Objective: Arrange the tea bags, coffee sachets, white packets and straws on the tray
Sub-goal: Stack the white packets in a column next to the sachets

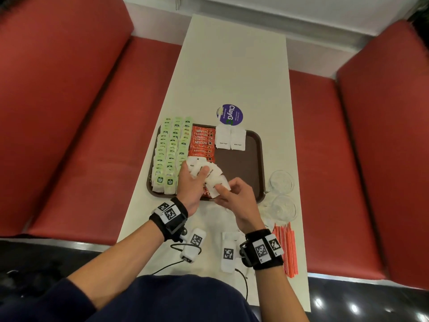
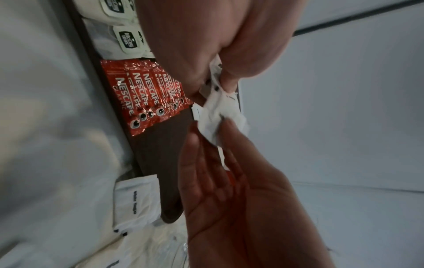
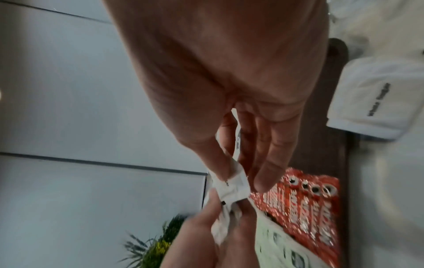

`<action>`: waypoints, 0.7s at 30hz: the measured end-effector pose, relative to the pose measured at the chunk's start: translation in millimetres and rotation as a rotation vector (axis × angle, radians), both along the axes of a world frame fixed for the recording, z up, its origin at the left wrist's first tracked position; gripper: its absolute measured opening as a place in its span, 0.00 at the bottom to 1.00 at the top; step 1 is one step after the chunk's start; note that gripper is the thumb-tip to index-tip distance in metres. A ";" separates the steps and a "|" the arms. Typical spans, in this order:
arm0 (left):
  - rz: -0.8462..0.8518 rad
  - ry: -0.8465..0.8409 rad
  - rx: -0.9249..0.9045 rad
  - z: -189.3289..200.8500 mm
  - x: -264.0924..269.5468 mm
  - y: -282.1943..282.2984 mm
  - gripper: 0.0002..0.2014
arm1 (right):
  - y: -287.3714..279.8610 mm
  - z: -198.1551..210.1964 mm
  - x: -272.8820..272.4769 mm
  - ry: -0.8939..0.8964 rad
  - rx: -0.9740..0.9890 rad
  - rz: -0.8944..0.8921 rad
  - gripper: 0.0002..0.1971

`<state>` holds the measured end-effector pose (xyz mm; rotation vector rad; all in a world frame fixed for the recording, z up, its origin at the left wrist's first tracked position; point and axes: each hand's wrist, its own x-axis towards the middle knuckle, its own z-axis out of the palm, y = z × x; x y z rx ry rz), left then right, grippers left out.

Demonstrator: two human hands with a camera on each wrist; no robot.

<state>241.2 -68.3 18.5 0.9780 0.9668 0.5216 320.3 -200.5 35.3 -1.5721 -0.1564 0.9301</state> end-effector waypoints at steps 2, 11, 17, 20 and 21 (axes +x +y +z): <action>0.040 0.011 -0.014 -1.5 0.0 11.8 0.16 | 4.3 0.1 19.7 -0.055 -0.012 -0.039 0.10; -0.012 -0.012 -0.053 2.9 -9.9 41.8 0.17 | 70.1 -27.7 142.1 -0.795 -0.466 0.321 0.08; -0.036 0.006 -0.063 1.1 -16.8 46.6 0.17 | 123.3 -53.9 174.9 -0.879 -0.631 0.574 0.08; -0.023 0.013 -0.075 -2.0 -17.2 50.3 0.18 | 141.1 -57.8 180.0 -0.937 -0.682 0.656 0.09; -0.018 0.014 -0.077 -2.8 -17.1 51.6 0.18 | 145.0 -58.7 180.4 -0.976 -0.696 0.682 0.09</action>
